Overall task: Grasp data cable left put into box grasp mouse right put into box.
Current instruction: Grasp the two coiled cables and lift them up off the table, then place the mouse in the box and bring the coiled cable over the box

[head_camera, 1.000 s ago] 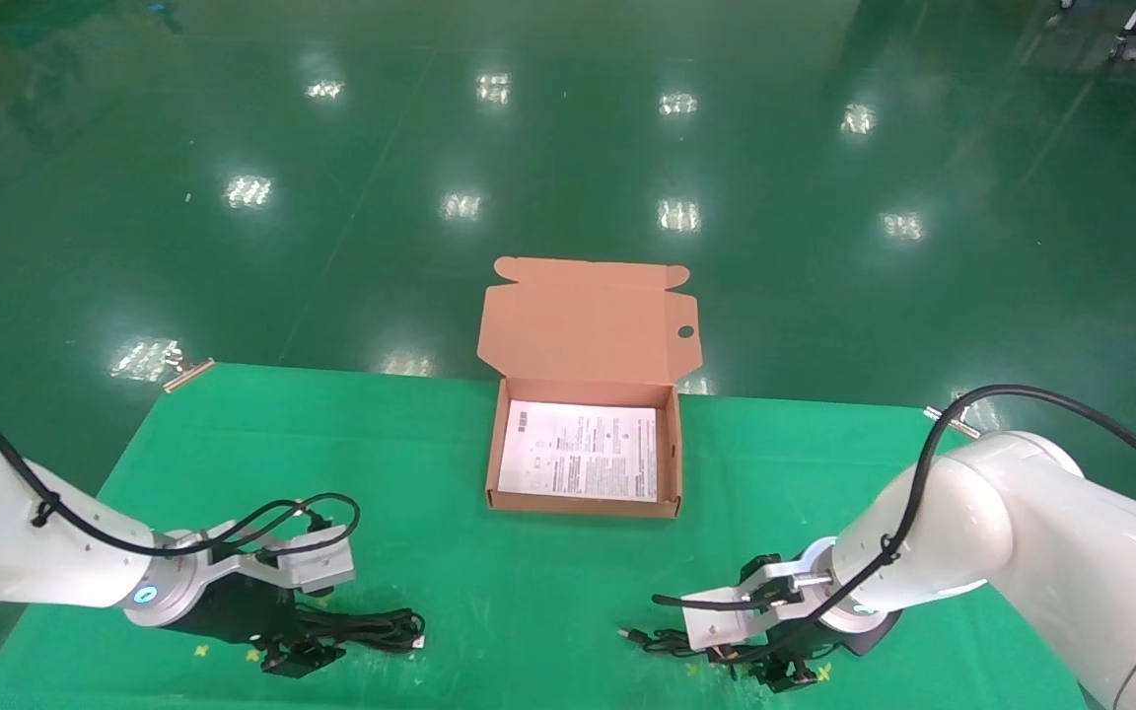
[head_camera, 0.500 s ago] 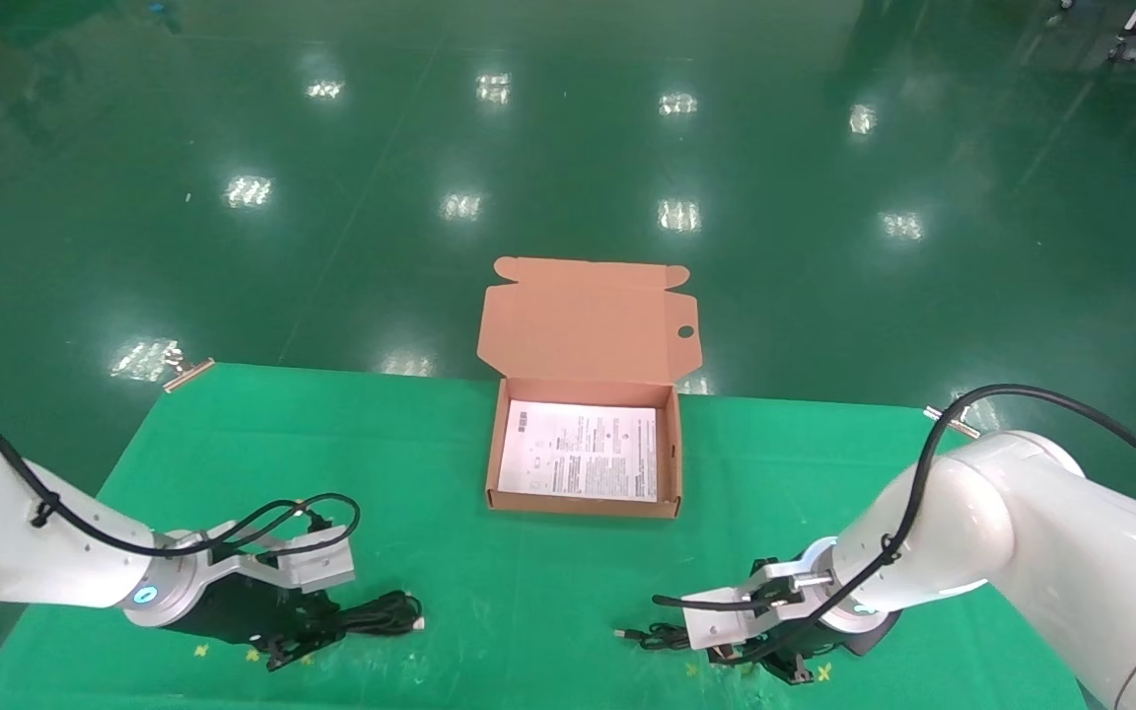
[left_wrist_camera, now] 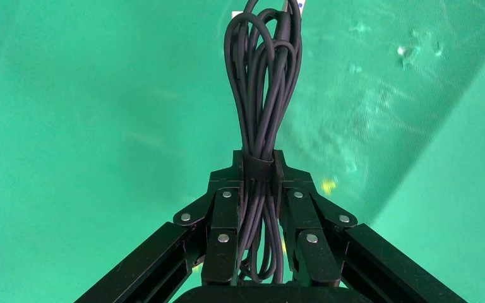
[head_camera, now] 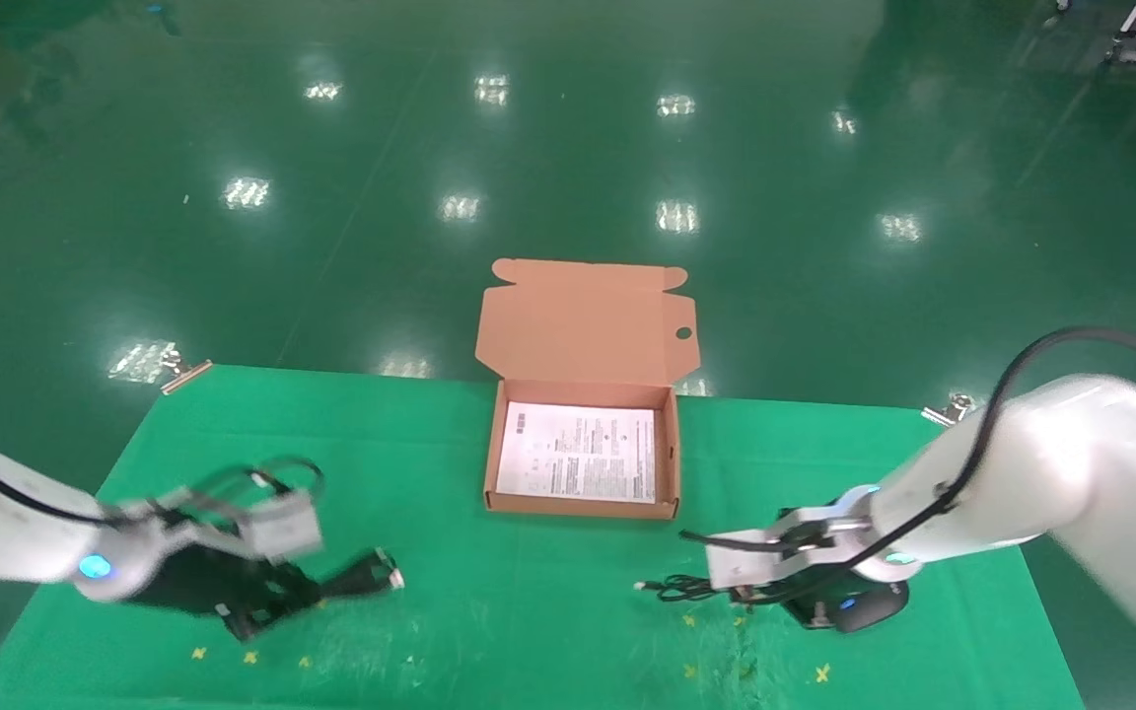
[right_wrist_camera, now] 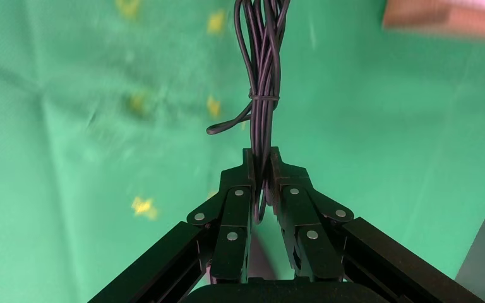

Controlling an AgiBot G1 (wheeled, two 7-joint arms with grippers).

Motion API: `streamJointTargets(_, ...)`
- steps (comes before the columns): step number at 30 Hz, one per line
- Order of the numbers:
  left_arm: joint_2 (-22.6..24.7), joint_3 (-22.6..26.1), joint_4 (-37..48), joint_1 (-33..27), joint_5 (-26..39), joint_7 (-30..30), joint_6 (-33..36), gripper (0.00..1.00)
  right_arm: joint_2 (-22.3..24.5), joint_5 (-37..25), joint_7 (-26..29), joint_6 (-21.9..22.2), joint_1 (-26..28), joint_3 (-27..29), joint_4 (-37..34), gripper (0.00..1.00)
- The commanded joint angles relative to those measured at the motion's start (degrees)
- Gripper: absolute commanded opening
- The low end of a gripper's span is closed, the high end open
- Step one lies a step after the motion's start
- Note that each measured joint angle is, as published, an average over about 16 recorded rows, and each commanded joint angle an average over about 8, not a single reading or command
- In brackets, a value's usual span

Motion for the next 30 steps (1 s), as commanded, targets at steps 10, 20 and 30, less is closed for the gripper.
streamJointTargets(10, -6.37, -1.73, -16.99, -3.24, 2.91, 1.37, -4.35, 0.00, 6.27, -6.19, 10.74, -0.13, 9.42, 2.70, 8.59, 0.00)
streamJointTargets(20, -7.61, -2.52, -32.57, -3.42, 11.15, -2.48, -12.06, 0.00, 0.49, -7.93, 11.42, 8.85, 16.19, 6.39, 3.19, 0.00)
streamJointTargets(30, -1.83, -2.46, -29.40, -9.02, 16.10, -4.73, -14.38, 0.00, -10.80, -4.15, 3.51, 21.50, 21.26, 9.81, -14.43, 0.00)
